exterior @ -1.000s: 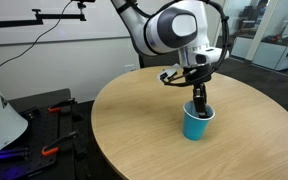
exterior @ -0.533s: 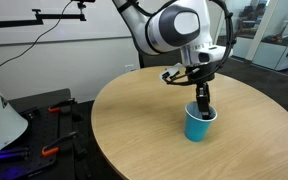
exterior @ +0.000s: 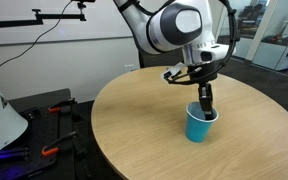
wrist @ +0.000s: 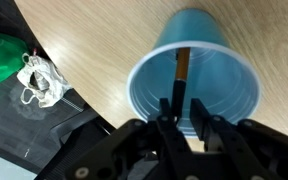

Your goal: Remove the orange and black pen from the light blue cup

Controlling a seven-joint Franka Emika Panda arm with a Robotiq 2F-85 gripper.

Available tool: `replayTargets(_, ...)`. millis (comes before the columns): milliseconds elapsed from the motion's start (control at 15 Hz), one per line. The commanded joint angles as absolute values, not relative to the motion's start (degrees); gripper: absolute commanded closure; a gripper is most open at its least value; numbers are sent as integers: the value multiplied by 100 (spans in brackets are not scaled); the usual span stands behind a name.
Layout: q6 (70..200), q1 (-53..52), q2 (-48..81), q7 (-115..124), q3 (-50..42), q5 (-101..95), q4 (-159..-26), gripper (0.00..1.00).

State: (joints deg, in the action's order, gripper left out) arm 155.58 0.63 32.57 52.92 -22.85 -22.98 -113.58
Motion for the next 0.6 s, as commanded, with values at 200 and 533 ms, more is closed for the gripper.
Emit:
replayTargets(200, 15688, -196, 3363, 5357, -2600, -2257, -11301, 78)
replayTargets(533, 15719, -327, 3402, 5449, -2749, -2293, -11306, 97)
